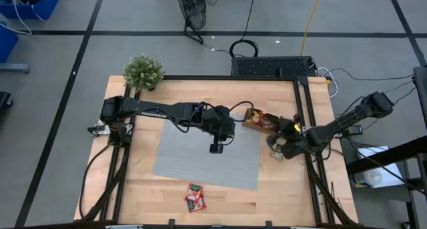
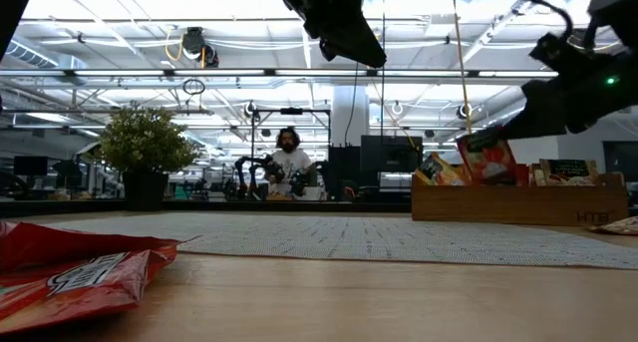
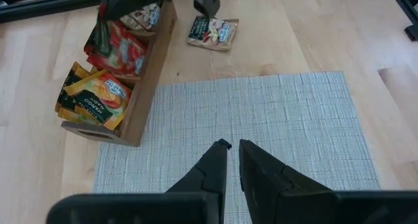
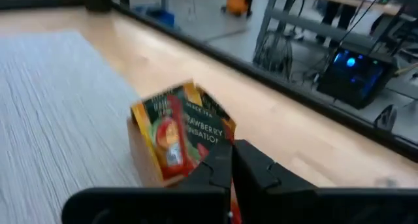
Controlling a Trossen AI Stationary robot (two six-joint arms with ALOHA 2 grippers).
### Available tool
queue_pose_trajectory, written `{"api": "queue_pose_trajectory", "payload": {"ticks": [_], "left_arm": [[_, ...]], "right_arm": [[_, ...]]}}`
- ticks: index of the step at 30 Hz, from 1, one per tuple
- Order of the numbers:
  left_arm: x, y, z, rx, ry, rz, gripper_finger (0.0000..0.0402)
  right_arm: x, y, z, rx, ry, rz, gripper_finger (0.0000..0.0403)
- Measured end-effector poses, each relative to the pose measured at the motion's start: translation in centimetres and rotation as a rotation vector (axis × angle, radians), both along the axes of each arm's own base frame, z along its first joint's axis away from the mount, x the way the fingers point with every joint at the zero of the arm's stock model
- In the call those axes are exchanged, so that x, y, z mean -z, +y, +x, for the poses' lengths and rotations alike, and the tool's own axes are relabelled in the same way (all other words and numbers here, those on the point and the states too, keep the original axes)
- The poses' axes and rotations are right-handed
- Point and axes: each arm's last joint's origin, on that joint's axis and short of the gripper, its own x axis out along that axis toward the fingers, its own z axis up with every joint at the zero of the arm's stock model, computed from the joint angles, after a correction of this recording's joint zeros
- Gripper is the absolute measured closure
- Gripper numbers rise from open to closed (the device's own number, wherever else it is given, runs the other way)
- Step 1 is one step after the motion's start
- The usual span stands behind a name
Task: Pick & Place Tea
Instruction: Put the red tea bag into the middle section of the wooden organizer
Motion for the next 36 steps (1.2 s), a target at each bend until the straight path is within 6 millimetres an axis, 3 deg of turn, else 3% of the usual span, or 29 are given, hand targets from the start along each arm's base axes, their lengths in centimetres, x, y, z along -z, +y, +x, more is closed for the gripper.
{"api": "queue_pose_trajectory", "payload": {"ticks": [15, 36], "left_arm": [[0.0, 0.0, 0.0, -0.007, 0.000, -0.006, 0.0353], [0.0, 0.0, 0.0, -0.016, 0.003, -0.016, 0.0353]], "right_arm": [[1.5, 1.7, -0.2, -0.014, -0.047, -0.057, 0.0403], [2.1, 0.7, -2.2, 0.012, 0.146, 0.026, 0.0403]]}}
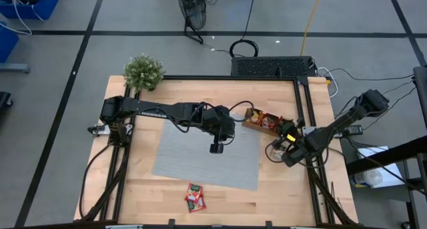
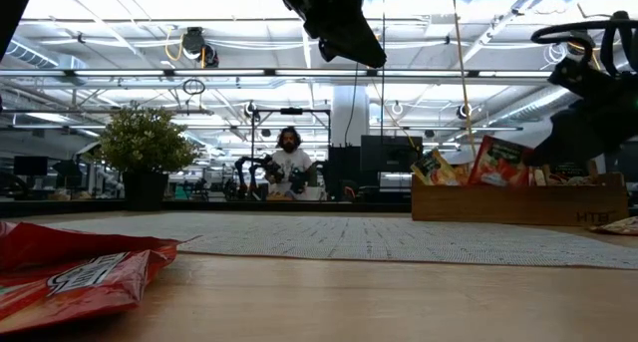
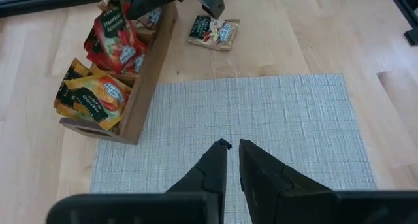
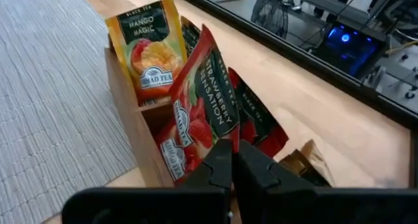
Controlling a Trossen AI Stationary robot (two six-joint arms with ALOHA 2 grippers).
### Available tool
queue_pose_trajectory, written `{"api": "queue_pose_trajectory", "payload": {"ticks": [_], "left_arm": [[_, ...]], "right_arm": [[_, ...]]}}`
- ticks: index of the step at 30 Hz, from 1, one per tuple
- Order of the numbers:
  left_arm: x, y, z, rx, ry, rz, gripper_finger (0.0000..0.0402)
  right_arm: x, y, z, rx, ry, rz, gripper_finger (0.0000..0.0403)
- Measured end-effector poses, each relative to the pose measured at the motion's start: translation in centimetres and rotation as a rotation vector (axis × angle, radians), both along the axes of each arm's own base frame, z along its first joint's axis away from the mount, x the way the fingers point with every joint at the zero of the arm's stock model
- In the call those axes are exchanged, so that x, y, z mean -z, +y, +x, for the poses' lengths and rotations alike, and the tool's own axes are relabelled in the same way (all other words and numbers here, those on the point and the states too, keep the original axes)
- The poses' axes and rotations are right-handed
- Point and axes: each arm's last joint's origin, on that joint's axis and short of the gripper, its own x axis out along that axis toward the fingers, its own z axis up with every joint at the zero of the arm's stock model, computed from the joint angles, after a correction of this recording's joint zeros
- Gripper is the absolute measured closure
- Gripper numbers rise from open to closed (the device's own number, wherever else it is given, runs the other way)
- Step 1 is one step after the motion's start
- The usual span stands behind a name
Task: Pick & Place Tea
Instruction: Put the red tea bag into the middle section of the wooden organizer
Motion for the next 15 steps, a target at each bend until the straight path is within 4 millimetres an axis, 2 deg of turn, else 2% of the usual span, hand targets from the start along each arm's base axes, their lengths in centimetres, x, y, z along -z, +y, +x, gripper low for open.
{"api": "queue_pose_trajectory", "payload": {"ticks": [10, 15], "left_arm": [[0.0, 0.0, 0.0, -0.003, 0.000, -0.003, 0.0353], [0.0, 0.0, 0.0, -0.003, 0.000, -0.003, 0.0353]], "right_arm": [[-2.1, 0.1, 0.1, -0.003, 0.079, 0.004, 0.0403], [-2.1, 0.1, -0.1, -0.001, 0.138, 0.055, 0.0403]]}}
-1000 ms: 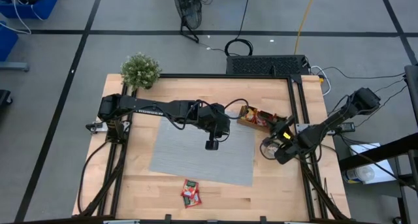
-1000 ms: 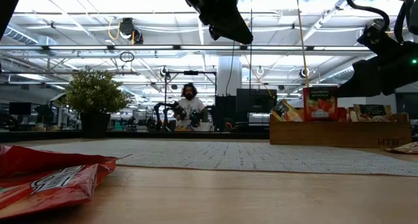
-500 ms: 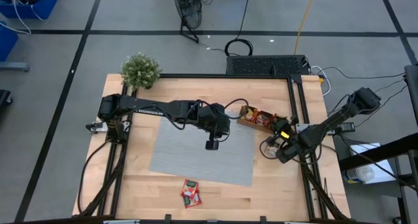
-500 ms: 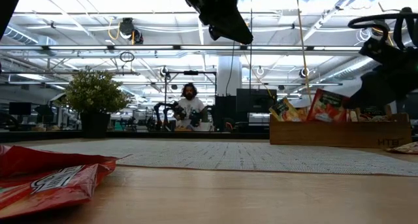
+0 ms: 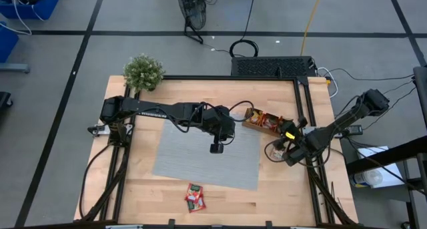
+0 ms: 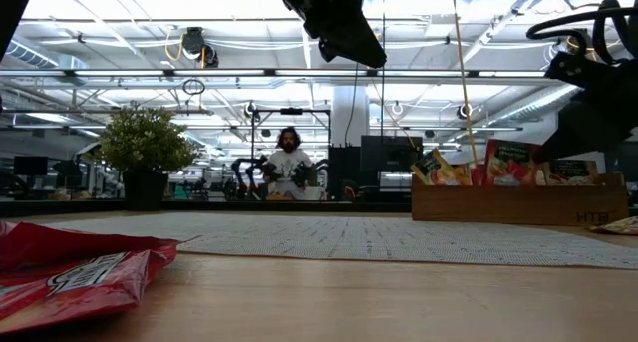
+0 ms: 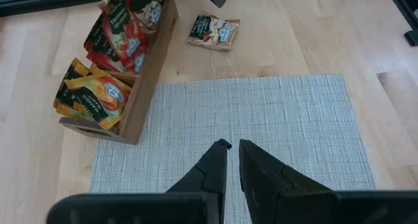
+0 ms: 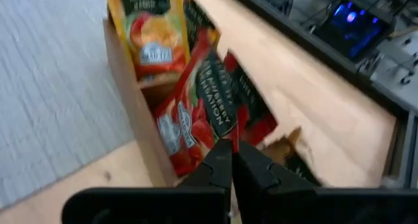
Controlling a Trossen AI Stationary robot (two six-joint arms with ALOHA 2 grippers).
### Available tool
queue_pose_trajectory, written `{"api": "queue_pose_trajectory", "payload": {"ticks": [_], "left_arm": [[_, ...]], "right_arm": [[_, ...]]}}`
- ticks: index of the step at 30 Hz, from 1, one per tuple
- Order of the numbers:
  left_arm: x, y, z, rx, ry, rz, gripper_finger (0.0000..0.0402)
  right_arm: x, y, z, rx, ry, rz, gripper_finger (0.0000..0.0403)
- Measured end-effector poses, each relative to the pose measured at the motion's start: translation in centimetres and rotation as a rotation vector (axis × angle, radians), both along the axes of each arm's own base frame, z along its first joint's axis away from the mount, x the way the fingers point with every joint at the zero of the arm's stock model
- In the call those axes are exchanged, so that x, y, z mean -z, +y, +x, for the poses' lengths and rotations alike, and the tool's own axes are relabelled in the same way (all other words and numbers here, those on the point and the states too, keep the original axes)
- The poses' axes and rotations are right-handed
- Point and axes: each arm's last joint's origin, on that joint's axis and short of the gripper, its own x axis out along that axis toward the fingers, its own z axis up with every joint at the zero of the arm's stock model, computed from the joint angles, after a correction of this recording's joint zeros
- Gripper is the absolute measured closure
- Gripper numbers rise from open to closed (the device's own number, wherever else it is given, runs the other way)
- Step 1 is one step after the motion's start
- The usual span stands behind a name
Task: Pick & Place Tea
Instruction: Put the red tea bag into the middle section of the wooden organizer
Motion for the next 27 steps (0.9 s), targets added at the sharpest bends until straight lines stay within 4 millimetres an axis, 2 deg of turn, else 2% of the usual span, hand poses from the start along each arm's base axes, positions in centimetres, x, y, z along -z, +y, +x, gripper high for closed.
{"api": "queue_pose_trajectory", "payload": {"ticks": [10, 23, 27], "left_arm": [[-0.1, 0.0, 0.1, 0.003, -0.018, 0.003, 0.0353], [-0.2, 0.0, 0.2, 0.008, -0.025, 0.008, 0.0353], [-0.2, 0.0, 0.2, 0.008, -0.024, 0.008, 0.0353]], "right_arm": [[0.1, 0.0, 0.0, 0.002, 0.024, 0.025, 0.0403], [0.1, -1.4, 0.7, 0.044, 0.109, -0.023, 0.0403], [0.1, -1.5, 1.2, 0.036, 0.122, -0.007, 0.0386]]}}
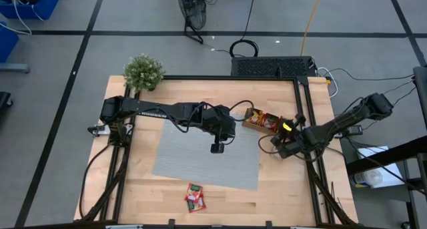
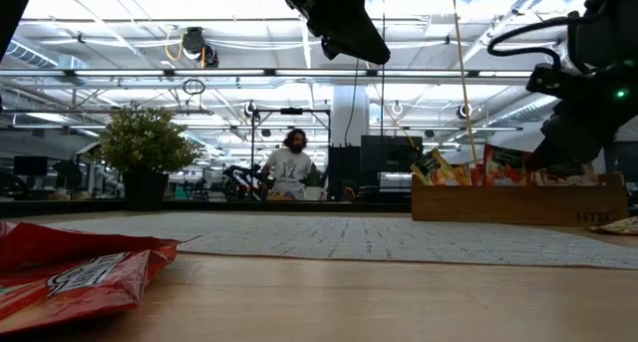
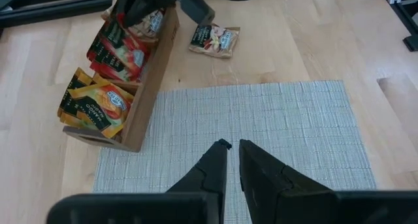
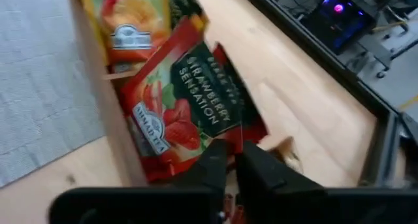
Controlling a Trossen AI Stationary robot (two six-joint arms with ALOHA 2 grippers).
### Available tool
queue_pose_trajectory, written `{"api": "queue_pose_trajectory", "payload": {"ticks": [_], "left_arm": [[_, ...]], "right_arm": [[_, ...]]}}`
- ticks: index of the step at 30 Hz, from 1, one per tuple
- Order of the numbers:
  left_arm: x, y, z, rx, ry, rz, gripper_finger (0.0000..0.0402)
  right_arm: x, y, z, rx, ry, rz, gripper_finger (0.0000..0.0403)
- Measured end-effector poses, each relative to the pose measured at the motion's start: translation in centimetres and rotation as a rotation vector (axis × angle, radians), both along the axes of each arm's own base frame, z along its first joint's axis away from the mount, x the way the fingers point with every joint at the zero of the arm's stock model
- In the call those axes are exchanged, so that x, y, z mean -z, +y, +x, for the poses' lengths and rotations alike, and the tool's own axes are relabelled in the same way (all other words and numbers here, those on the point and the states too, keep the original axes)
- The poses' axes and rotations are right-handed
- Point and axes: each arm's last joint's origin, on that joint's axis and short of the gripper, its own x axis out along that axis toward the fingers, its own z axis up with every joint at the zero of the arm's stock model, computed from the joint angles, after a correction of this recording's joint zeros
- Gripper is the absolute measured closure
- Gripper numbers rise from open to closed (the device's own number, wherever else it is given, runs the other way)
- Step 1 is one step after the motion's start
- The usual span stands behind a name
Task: Pick & Place Tea
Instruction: Put the red tea bag into the middle section of the wooden organizer, then put the brown tea bag into the right section of the wooden organizer
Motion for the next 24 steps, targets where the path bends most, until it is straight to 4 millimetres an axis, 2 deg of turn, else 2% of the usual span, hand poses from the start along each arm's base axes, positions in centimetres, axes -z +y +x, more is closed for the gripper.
{"api": "queue_pose_trajectory", "payload": {"ticks": [8, 12, 15, 17, 20, 22, 24], "left_arm": [[0.0, 0.0, 0.0, 0.000, 0.000, 0.000, 0.0353], [0.0, 0.0, 0.0, 0.000, 0.000, 0.000, 0.0353], [0.0, 0.0, 0.0, 0.000, 0.001, 0.000, 0.0353], [0.0, 0.0, 0.0, 0.000, 0.001, 0.001, 0.0353], [0.0, 0.0, 0.0, 0.000, 0.001, 0.001, 0.0353], [0.0, 0.1, 0.0, 0.004, 0.000, 0.006, 0.0353], [0.0, 0.1, 0.0, 0.006, 0.000, 0.008, 0.0353]], "right_arm": [[-0.6, 0.4, 1.4, -0.111, -0.031, -0.059, 0.0272], [-1.4, 0.6, 1.7, -0.211, -0.008, -0.097, 0.0234], [-2.5, 1.3, 1.8, -0.365, 0.007, 0.092, 0.0219], [-3.0, 2.0, 1.7, -0.482, 0.010, 0.335, 0.0214], [-2.7, 3.1, 1.3, -0.537, 0.039, 0.664, 0.0212], [-2.1, 3.5, 0.9, -0.525, 0.126, 0.720, 0.0214], [-1.4, 3.6, 0.4, -0.494, 0.226, 0.706, 0.0221]]}}
